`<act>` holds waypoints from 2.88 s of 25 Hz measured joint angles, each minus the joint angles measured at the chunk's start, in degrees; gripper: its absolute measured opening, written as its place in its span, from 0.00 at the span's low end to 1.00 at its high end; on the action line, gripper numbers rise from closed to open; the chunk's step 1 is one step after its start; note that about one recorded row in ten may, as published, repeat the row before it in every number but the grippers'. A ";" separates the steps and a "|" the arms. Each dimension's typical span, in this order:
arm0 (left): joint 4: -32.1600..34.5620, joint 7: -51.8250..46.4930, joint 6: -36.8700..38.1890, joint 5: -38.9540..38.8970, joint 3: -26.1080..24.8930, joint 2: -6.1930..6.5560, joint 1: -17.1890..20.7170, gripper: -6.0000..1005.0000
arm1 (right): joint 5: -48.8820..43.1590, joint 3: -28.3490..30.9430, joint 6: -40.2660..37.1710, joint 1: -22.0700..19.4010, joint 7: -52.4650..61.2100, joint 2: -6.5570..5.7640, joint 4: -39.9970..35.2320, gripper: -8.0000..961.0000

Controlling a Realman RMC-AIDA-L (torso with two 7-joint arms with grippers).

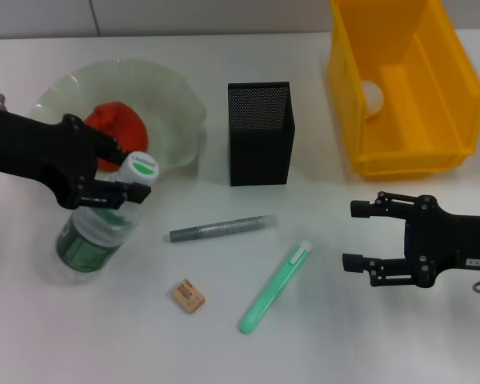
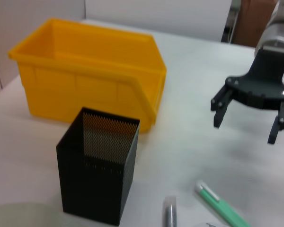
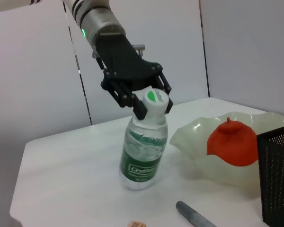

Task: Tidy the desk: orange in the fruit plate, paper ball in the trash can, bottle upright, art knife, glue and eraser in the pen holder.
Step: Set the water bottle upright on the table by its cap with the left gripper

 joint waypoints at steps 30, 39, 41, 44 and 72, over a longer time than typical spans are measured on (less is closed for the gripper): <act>-2.24 4.83 0.89 -14.99 -6.67 3.26 9.32 0.48 | 0.00 -0.43 0.20 0.77 0.24 -0.01 -0.03 0.85; -12.03 11.72 1.72 -15.10 -15.97 5.17 10.94 0.48 | 0.00 -0.47 -0.02 0.76 0.23 0.01 -0.02 0.85; -13.53 12.97 1.72 -15.12 -17.35 5.55 11.38 0.48 | 0.00 -0.48 -0.07 0.77 0.24 -0.01 -0.02 0.85; -15.15 14.33 1.61 -15.14 -18.49 6.00 12.05 0.49 | 0.00 -0.54 -0.14 0.80 0.23 -0.02 -0.02 0.85; -21.42 21.84 -3.33 -14.86 -21.52 5.09 13.37 0.51 | -0.23 -0.61 -0.48 0.86 0.16 -0.08 -0.57 0.85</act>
